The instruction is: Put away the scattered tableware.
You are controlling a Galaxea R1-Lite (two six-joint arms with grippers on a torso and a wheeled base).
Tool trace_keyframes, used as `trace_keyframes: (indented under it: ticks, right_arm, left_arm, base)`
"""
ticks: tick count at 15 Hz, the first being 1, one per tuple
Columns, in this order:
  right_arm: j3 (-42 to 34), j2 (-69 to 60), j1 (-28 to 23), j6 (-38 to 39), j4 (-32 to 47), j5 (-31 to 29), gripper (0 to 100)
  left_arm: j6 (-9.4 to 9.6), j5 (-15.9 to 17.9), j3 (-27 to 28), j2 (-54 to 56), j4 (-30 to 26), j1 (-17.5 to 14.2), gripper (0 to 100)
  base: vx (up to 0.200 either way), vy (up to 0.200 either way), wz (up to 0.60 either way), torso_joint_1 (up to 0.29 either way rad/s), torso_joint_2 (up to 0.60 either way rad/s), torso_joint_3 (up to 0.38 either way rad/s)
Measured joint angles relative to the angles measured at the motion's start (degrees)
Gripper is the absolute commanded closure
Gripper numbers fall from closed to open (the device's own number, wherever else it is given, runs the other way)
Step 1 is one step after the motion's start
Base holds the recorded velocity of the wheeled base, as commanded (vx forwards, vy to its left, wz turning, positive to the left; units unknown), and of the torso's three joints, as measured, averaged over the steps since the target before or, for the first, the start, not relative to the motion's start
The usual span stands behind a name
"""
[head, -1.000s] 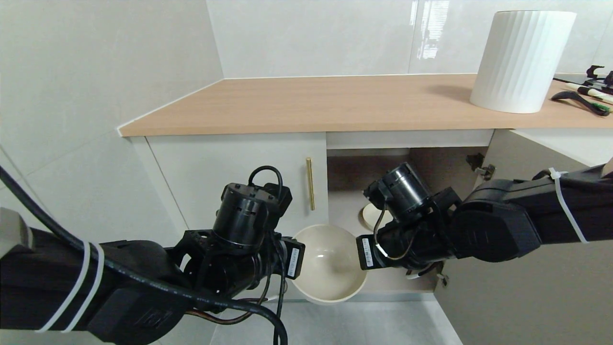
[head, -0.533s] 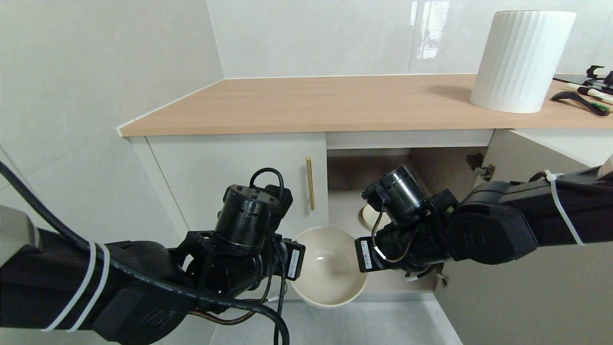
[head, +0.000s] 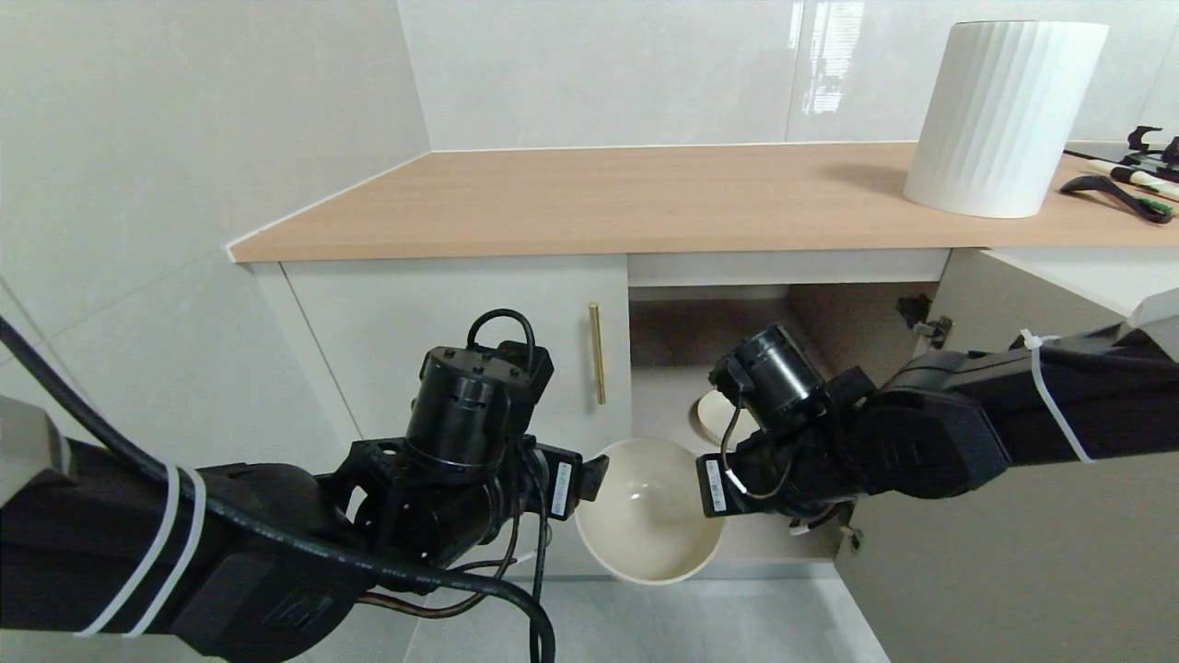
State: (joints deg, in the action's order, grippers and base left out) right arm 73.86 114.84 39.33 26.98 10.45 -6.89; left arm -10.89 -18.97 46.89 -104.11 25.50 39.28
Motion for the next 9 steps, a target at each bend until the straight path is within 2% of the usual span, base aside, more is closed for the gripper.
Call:
trace_keyframes:
  ticks: [4, 9]
  right_arm:
    - [5.4, 4.9, -6.2, 1.4, 0.0, -1.5, 100]
    - [17.5, 14.2, -15.4, 4.2, -0.1, -3.5, 100]
  left_arm:
    - [0.07, 0.0, -0.5, 0.4, 1.6, -0.1, 0]
    - [0.09, 0.0, -0.8, 0.6, 2.1, -0.2, 0]
  base:
    - [0.000, 0.000, 0.00, 0.000, 0.00, 0.000]
    - [0.000, 0.000, 0.00, 0.000, 0.00, 0.000]
